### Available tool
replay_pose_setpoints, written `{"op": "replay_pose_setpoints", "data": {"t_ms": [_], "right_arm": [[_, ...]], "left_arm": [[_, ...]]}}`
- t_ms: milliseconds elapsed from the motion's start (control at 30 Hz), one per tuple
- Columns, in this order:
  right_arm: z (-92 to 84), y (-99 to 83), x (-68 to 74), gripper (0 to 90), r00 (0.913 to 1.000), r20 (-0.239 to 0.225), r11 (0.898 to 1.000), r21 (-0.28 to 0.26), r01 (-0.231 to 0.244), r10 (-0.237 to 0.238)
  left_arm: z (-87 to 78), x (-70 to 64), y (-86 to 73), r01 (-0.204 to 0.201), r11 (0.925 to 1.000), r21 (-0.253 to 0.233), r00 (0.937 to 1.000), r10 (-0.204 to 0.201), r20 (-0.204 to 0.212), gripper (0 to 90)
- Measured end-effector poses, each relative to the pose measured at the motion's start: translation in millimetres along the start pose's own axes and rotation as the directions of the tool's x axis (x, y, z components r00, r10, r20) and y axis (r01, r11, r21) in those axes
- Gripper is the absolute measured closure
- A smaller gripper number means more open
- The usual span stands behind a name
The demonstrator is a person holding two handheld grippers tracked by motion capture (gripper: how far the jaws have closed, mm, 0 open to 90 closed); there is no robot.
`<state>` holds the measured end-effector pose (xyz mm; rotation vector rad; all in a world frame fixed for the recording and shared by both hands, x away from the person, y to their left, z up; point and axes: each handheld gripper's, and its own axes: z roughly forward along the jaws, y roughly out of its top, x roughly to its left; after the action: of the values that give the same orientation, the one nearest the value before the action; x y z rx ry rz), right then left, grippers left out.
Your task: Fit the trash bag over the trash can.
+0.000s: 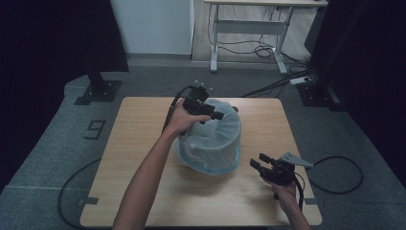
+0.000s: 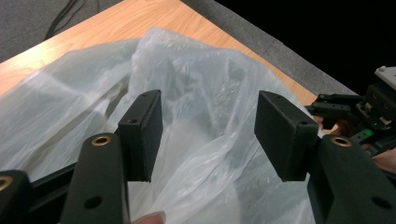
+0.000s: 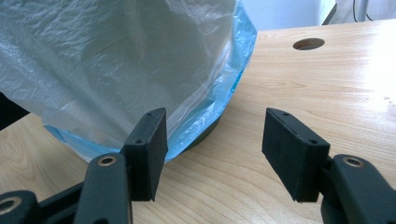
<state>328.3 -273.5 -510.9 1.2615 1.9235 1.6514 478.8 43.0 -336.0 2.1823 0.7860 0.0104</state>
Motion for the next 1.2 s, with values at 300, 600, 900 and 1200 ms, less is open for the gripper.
{"op": "replay_pose_setpoints", "data": {"t_ms": [300, 600, 900, 1200], "right_arm": [[-1.9, 2.0, 1.2, 39.7, 1.0, -0.004, 1.0, -0.01, 0.002, -0.002], [-3.2, 2.2, -0.5, 40.2, 1.0, -0.004, 1.0, -0.013, 0.005, -0.005], [-2.0, 1.4, 0.4, 40.2, 0.9999, -0.009, 1.0, -0.006, 0.008, -0.008], [-2.6, 2.1, 2.5, 40.2, 0.9996, -0.028, 1.0, -0.003, 0.008, -0.008]], "left_arm": [[27.9, -0.3, 7.2, -0.011, 0.9952, 0.098, 0.9998, 0.012, -0.014, 43.2], [59.1, 6.3, 5.2, 0.004, 0.9729, 0.231, 0.9996, 0.003, -0.03, 43.5], [60.9, 5.3, 5.6, 0.009, 0.9734, 0.229, 0.9987, 0.003, -0.05, 38.8], [9.7, -3.1, 3.4, -0.008, 0.9971, 0.075, 0.9994, 0.011, -0.034, 37.5]]}}
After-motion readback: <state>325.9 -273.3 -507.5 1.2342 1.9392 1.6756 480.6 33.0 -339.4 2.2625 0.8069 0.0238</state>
